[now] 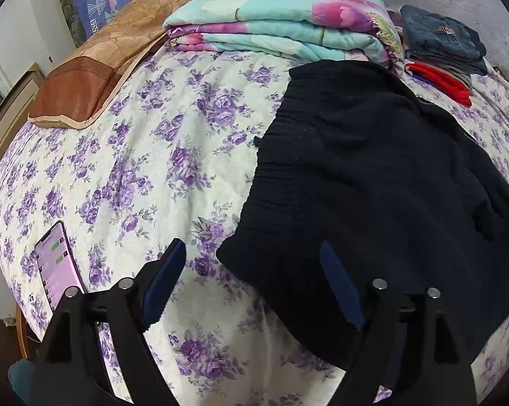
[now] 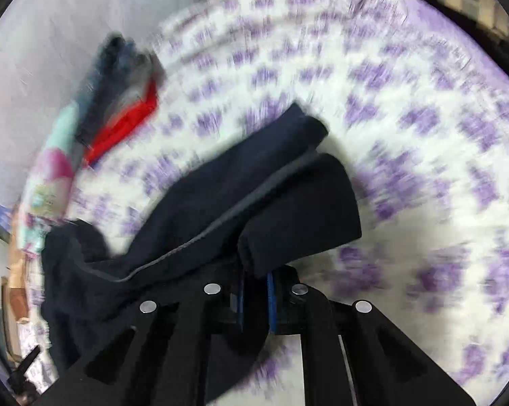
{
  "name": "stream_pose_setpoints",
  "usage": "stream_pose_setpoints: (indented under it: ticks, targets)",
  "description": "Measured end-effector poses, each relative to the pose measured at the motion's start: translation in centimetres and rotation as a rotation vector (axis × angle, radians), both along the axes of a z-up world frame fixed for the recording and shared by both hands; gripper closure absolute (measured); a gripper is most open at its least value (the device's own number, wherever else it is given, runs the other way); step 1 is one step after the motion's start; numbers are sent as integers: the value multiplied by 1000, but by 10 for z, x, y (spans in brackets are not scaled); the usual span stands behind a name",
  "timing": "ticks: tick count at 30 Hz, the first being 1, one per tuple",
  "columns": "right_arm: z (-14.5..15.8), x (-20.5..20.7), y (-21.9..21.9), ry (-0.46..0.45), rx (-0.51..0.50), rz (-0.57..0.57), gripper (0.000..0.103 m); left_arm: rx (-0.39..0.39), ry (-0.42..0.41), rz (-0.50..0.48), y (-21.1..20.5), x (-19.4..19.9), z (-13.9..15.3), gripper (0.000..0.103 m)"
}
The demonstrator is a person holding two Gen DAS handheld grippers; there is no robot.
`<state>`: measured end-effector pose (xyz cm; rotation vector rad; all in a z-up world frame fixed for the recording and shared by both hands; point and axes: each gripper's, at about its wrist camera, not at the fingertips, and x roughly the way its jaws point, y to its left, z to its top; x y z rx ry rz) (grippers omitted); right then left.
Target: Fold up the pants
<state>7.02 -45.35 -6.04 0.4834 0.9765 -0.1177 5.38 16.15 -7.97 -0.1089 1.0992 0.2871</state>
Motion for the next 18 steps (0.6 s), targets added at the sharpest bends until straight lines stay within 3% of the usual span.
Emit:
stream_pose_setpoints:
  ticks: [3, 5, 6, 7, 8, 9, 11, 13, 18]
  targets:
    - [40, -47, -19, -36, -45, -4, 93, -24, 6, -2, 4, -1, -4, 22]
    - [38, -76, -41, 7, -65, -27, 91, -44, 10, -6, 7, -2, -7, 21]
    - [22, -85, -48, 101, -84, -44, 79, -61, 13, -13, 9, -2, -10, 21]
    - [6, -93, -61, 204, -125, -59, 56, -68, 19, -18, 9, -2, -12, 21]
    - [-12, -100, -66, 340, -196, -94, 48, -71, 26, -23, 10, -2, -14, 21]
    - [-29, -109, -72, 459, -245, -160, 48, -74, 30, -28, 10, -3, -15, 21]
    - [-28, -114, -72, 422, -236, -251, 48, -83, 35, -41, 12, -4, -18, 20]
    - [-11, -109, -63, 349, -288, -281, 41, -105, 37, -43, 14, -6, -21, 18]
    - [23, -88, -21, 207, -366, -196, 28, -180, 66, -15, 21, -6, -32, 17]
